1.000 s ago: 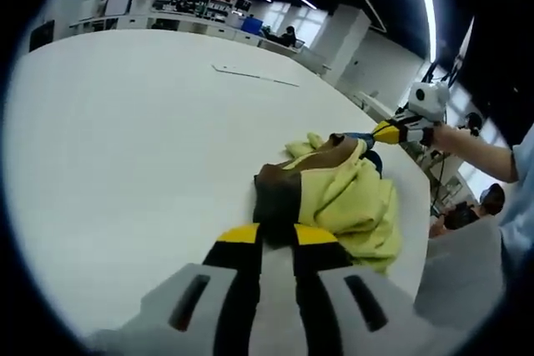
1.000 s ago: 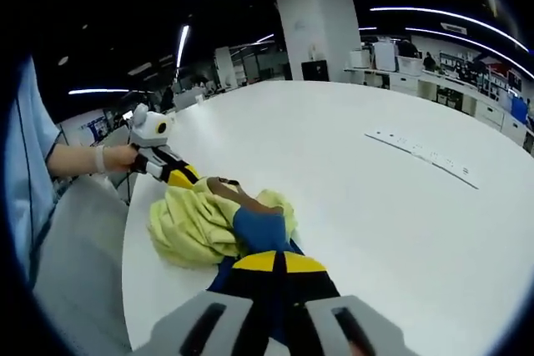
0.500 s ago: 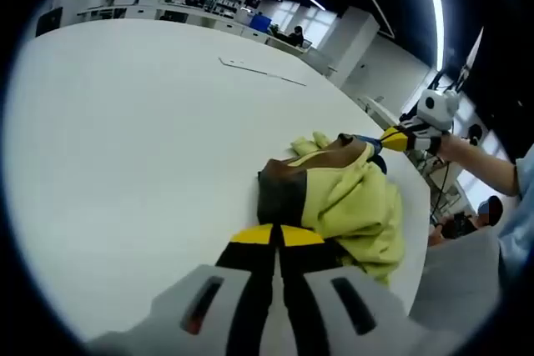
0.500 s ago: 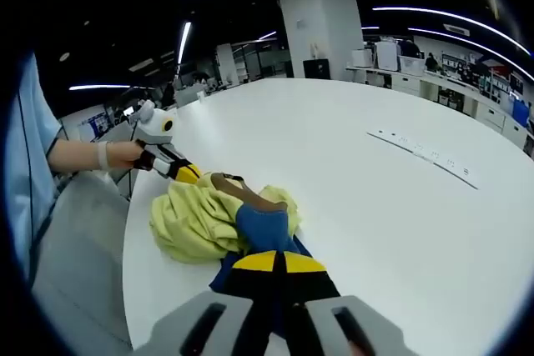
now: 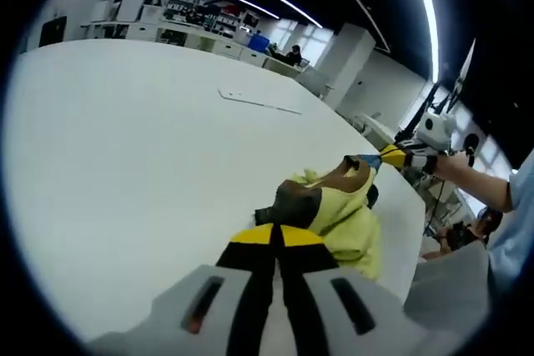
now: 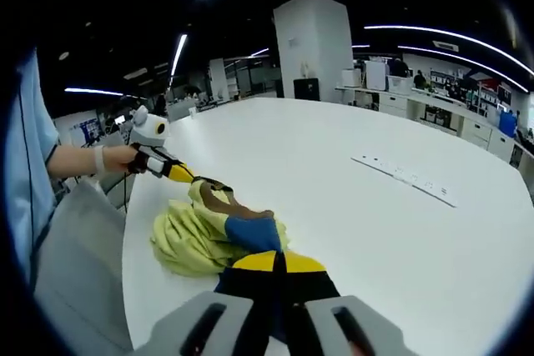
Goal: Fold the garment on the visible template until the final outline fits inside the template.
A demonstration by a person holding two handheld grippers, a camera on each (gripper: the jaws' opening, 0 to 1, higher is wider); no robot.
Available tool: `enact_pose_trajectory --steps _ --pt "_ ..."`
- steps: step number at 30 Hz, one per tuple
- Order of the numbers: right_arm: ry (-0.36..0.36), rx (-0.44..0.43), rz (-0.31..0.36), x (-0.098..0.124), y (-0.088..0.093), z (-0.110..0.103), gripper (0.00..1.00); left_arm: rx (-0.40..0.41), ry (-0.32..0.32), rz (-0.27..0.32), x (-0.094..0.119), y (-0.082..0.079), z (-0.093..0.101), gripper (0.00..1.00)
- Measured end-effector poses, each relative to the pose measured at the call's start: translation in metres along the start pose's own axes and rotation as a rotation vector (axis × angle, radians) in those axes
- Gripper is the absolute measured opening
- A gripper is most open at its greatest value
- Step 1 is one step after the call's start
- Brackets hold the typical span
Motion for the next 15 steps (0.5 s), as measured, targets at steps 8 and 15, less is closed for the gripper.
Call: enact_pose_trajectory --steps 8,15 --pt "0.057 0.043 0.064 0.029 -0.026 -0.004 0.0 -0.095 0.006 0.063 0.016 -0.04 0.008 0.0" --pt "0.104 0.093 0.148 0.053 -0.059 -0.008 0.0 -0.152 0.023 0.136 0.033 -0.083 0.02 0.0"
Point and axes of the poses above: the point that each gripper's makers call its tool centre point, and the gripper's own axes: x roughly backward along the fingers, z roughly to its right, y roughly out of its underside, the point moved 1 cm from there along x, roughly backward along the fingers, and after that the axes turned 15 degrees about -y, right-handed, at the moved point
